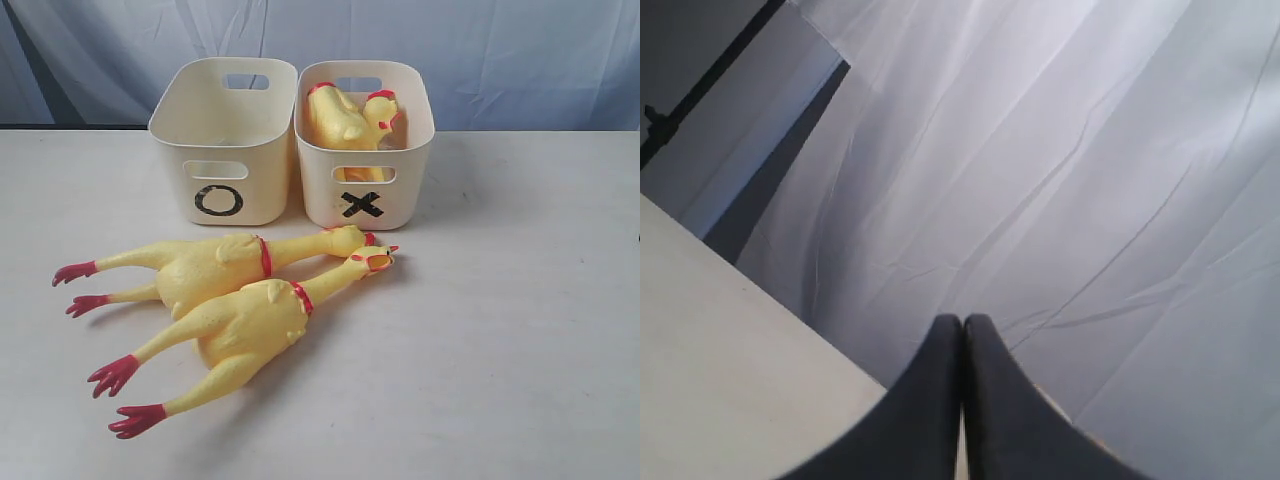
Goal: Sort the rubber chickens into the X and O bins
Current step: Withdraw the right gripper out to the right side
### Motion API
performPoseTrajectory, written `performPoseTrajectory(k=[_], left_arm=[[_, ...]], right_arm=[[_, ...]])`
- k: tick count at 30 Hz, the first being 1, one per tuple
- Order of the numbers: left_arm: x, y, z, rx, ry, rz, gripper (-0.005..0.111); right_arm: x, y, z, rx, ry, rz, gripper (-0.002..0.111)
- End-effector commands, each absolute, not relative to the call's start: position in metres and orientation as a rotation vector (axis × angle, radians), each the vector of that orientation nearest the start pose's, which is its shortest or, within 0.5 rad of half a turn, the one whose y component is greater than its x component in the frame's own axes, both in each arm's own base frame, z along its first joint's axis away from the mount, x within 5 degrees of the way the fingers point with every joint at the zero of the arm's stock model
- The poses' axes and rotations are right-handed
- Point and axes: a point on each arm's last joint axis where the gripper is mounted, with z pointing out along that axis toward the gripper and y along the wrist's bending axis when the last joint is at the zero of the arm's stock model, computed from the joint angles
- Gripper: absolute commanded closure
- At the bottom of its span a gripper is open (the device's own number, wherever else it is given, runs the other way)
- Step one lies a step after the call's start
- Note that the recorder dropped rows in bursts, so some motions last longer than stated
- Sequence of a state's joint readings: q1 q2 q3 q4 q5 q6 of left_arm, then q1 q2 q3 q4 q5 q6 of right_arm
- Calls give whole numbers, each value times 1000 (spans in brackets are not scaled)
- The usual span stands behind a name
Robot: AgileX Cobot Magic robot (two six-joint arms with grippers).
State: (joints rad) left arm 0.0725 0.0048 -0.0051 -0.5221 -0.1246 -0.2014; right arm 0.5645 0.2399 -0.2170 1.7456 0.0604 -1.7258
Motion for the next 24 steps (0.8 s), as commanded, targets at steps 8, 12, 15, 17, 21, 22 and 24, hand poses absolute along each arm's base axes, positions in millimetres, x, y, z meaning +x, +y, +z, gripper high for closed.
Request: performPoseTrajectory(k=[8, 12, 15, 17, 21, 22, 24], left_arm=[[44, -7, 257, -516, 1440, -609, 106], [44, -15, 279, -368, 1504, -586, 106], [55, -23, 294, -233, 1579, -588, 106], [65, -31, 303, -118, 1658, -603, 106], [92, -41, 313, 61, 1861, -647, 106], [95, -42, 313, 78, 1886, -657, 106], [102, -44, 315, 110, 1923, -676, 106]], right_arm=[[65, 41, 269, -457, 1469, 420, 109], [64, 43, 269, -471, 1463, 435, 109], [61, 47, 270, -510, 1447, 475, 109], [61, 47, 270, -466, 1464, 533, 109], [62, 54, 265, -417, 1532, 677, 109], [63, 56, 261, -433, 1551, 692, 109], [64, 61, 257, -475, 1580, 711, 109]])
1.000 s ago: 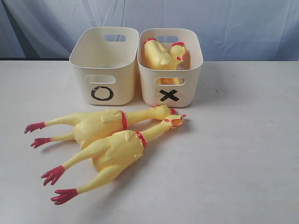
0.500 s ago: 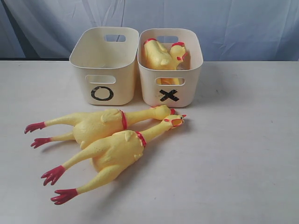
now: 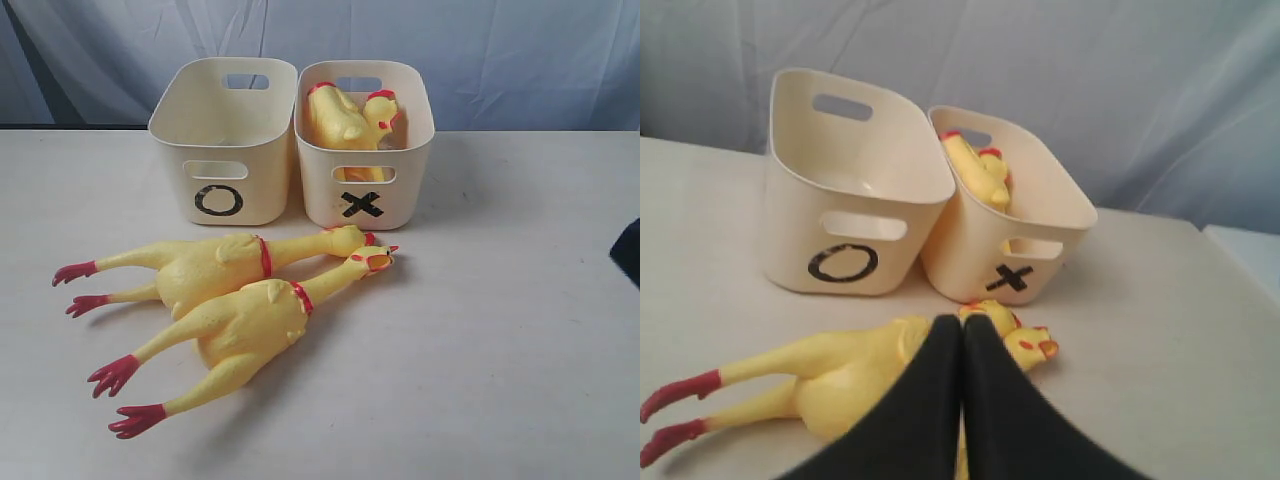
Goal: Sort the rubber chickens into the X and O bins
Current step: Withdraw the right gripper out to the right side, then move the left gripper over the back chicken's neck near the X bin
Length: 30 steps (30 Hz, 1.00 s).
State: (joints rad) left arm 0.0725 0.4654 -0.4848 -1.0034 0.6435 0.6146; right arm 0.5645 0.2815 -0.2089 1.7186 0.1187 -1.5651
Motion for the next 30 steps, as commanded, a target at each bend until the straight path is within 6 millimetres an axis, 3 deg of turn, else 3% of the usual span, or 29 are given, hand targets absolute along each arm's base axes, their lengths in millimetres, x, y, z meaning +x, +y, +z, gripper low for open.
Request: performPoseTrajectory(k=[1, 12, 18, 24, 30], left_arm=[[104, -44, 317, 118, 1930, -683, 106], [124, -51, 319, 263, 2072, -770, 106], [135, -52, 306, 314, 2205, -813, 93], [145, -52, 298, 293, 2250, -853, 77], [148, -52, 300, 304, 2220, -854, 75]], right_arm=[[65, 63, 255, -493, 1591, 722, 109], [76, 72, 247, -506, 1705, 740, 109], [80, 69, 246, -432, 1738, 728, 109], [77, 71, 243, -537, 1737, 683, 109], [78, 71, 241, -513, 1772, 699, 109]])
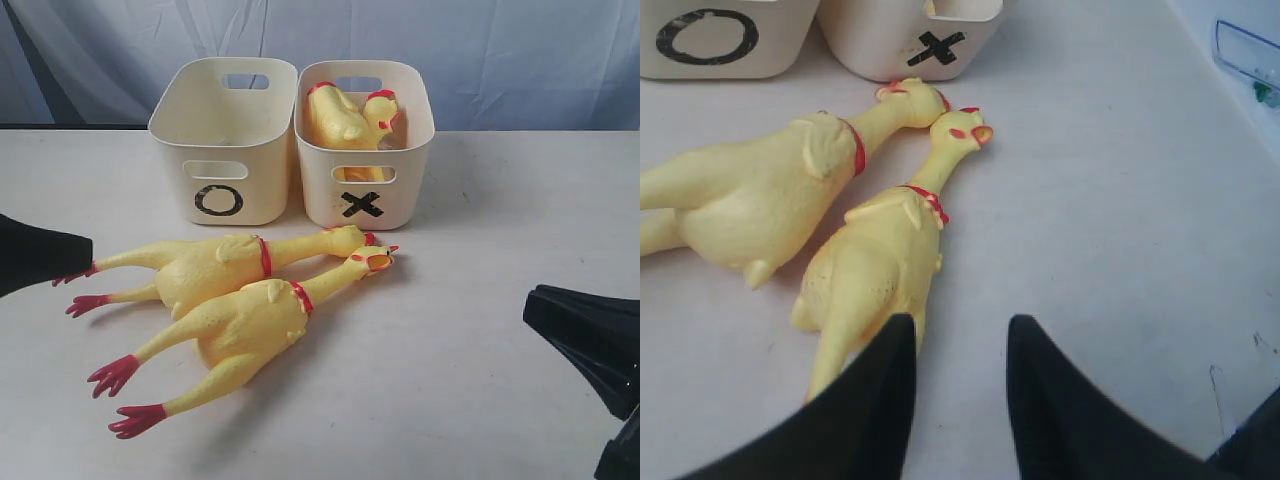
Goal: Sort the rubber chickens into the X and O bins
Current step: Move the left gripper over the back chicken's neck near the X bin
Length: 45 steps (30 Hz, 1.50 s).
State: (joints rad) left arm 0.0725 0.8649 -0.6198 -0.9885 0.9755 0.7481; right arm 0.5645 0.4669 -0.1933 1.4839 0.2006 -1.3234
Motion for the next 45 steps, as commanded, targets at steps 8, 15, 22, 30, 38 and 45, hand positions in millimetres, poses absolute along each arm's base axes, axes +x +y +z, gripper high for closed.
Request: performPoseTrajectory(k=[8, 15, 22, 30, 38, 45], left_arm=[[155, -53, 295, 282, 2239, -884, 75], [171, -61, 290, 360, 2209, -935, 75], [196, -91, 285, 463, 2228, -909, 75], [224, -135, 276, 642, 2246, -846, 75], [247, -177, 255, 837, 2271, -760, 70], [267, -202, 239, 909, 2270, -693, 66]], right_arm=[[78, 71, 239, -456, 1815, 740, 109], [79, 69, 240, -369, 1839, 773, 109], [79, 68, 237, -374, 1861, 749, 109], [80, 66, 238, -392, 1877, 702, 109], [80, 66, 247, -463, 1890, 636, 109], [83, 58, 262, -499, 1941, 475, 109]])
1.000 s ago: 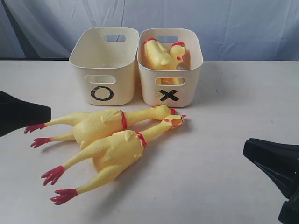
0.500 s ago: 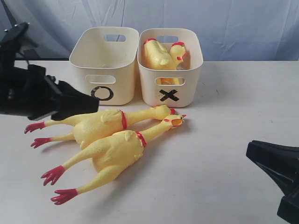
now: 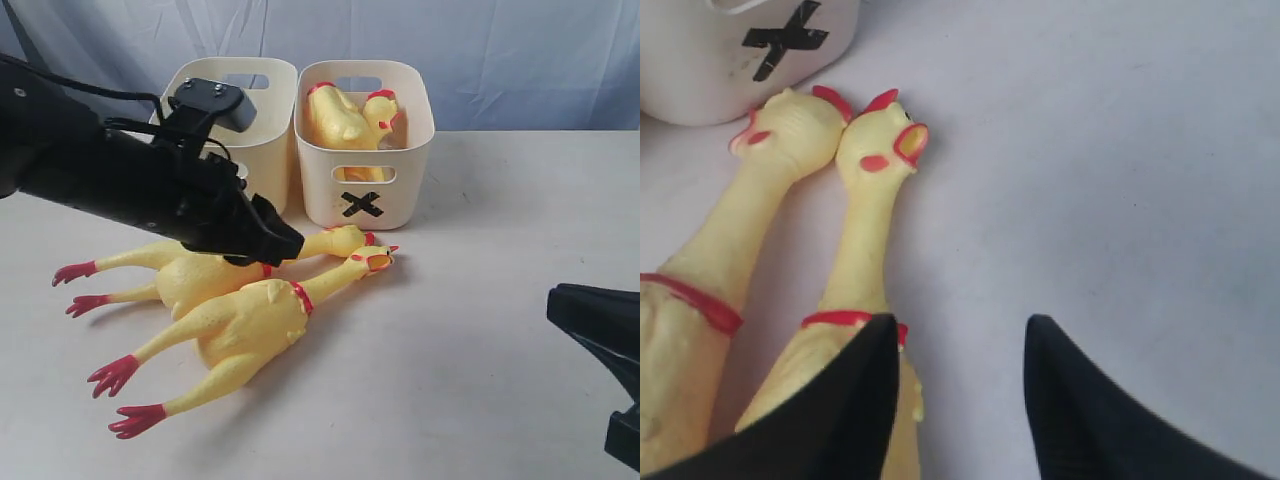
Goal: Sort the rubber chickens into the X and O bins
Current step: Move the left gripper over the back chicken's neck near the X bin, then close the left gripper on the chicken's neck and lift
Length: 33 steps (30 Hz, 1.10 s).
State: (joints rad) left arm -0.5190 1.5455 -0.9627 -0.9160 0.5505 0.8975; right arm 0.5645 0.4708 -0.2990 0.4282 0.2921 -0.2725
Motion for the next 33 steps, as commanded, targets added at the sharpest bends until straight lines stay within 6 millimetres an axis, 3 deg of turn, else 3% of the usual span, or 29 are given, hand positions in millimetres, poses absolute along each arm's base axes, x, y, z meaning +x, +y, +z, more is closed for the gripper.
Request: performPoseTrajectory(k=[1, 8, 16, 33], left_arm=[[269, -206, 238, 916, 2269, -694, 66], [287, -229, 212, 983, 2275, -613, 66], [300, -257, 179, 1173, 2281, -545, 66], [324, -269, 141, 1286, 2285, -443, 66]], right_arm=[[84, 56, 264, -493, 1955, 451, 109], [81, 48, 270, -477, 1928, 373, 109], [72, 35, 274, -423, 1891, 315, 109], [56, 19, 273, -371, 1893, 272, 109]])
